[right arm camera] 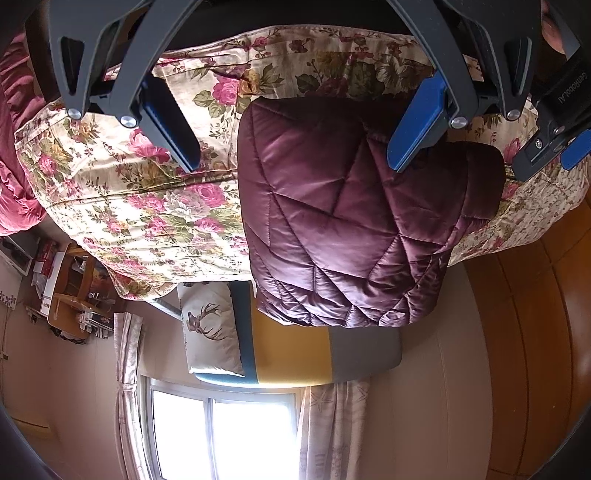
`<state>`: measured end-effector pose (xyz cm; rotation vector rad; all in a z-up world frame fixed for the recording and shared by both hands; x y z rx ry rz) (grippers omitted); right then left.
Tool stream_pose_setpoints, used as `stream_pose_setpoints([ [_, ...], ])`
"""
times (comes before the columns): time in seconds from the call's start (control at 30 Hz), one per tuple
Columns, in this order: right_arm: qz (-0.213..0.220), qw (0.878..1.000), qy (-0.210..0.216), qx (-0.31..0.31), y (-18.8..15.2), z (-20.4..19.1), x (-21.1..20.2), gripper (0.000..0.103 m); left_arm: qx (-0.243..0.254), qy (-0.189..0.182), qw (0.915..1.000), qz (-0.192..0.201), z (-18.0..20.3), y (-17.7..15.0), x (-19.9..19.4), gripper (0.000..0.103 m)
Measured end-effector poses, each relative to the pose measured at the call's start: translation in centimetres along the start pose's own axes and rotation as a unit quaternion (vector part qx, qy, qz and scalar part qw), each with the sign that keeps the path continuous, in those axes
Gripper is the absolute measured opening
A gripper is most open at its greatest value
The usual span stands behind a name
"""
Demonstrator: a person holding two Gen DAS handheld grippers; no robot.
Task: Fold large clothes
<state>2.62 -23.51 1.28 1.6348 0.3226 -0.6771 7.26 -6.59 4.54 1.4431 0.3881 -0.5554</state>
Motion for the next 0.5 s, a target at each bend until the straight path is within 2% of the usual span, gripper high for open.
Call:
stream_pose_setpoints([
  [0.5, 0.007, 1.0, 0.013, 0.014, 0.11, 0.46, 0.05, 0.101, -0.013, 0.008, 0.9998, -0.013, -0.58, -0.4, 0.74, 0.099],
])
Point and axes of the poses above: each gripper's, at about its wrist camera, not at the fingertips, and x roughly the way its jaws point, z to its right, y to its top, the point moved 3 cm from there along x, roughly the way its jaws point, and after that the axes turned 1 degree about -y, right-handed, at the moved point
